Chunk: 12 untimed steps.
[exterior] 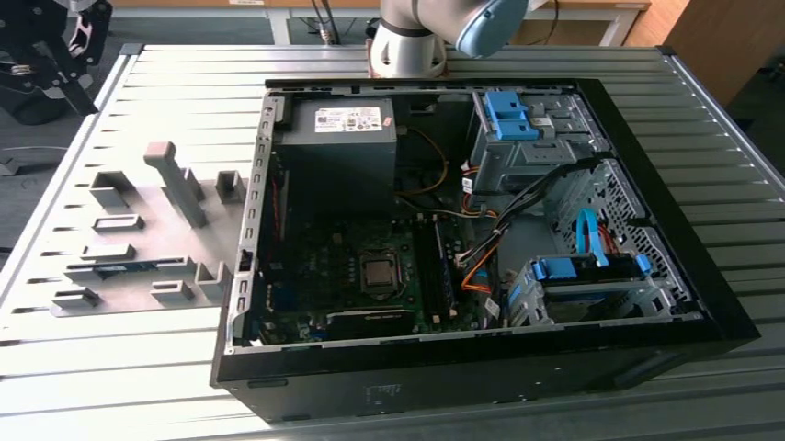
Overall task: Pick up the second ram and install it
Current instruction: 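Pick up the second ram and move it above second insertion slot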
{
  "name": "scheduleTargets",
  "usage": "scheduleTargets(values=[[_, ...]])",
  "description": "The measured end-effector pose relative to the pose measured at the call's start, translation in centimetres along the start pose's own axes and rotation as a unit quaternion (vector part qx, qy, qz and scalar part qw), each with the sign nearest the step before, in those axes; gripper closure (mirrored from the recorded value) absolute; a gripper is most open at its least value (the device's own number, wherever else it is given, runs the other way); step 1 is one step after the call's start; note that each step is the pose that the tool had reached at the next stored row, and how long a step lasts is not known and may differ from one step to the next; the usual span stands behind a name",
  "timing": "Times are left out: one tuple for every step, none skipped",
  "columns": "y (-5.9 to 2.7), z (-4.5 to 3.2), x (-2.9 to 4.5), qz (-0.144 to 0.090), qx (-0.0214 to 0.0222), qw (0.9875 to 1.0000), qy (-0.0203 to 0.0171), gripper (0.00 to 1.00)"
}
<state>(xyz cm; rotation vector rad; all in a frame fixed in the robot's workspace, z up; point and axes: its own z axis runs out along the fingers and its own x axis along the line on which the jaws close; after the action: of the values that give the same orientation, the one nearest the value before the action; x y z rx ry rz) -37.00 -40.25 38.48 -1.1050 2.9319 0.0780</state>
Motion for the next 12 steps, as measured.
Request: scheduleTargets(values=[[0.0, 0.0, 0.0, -0.002, -0.0001, 1.0, 0.0001, 0.89], [0.0, 0.0, 0.0, -0.004, -0.0001, 1.0, 0.0002, 0.89], [0.0, 0.0, 0.0, -0.007, -0.0002, 1.0, 0.0003, 0.89], [0.0, 0.0, 0.0, -0.009, -0.0002, 1.0, 0.0004, 0.89], [0.0, 0.0, 0.0, -0.011, -0.0003, 0.9999, 0.0005, 0.89], [0.0, 0.0, 0.0, -0.012, -0.0003, 0.9999, 0.0005, 0.89], [0.0, 0.0, 0.0, -0.012, -0.0003, 0.9999, 0.0005, 0.89], [0.0, 0.0, 0.0, -0.012, -0.0003, 0.9999, 0.0005, 0.89], [0.0, 0.0, 0.0, -0.013, -0.0003, 0.9999, 0.0006, 0.89], [0.0, 0.0, 0.0, -0.013, -0.0003, 0.9999, 0.0006, 0.89], [0.0, 0.0, 0.0, -0.013, -0.0003, 0.9999, 0.0006, 0.89], [0.0, 0.0, 0.0, -0.013, -0.0003, 0.9999, 0.0006, 0.89]])
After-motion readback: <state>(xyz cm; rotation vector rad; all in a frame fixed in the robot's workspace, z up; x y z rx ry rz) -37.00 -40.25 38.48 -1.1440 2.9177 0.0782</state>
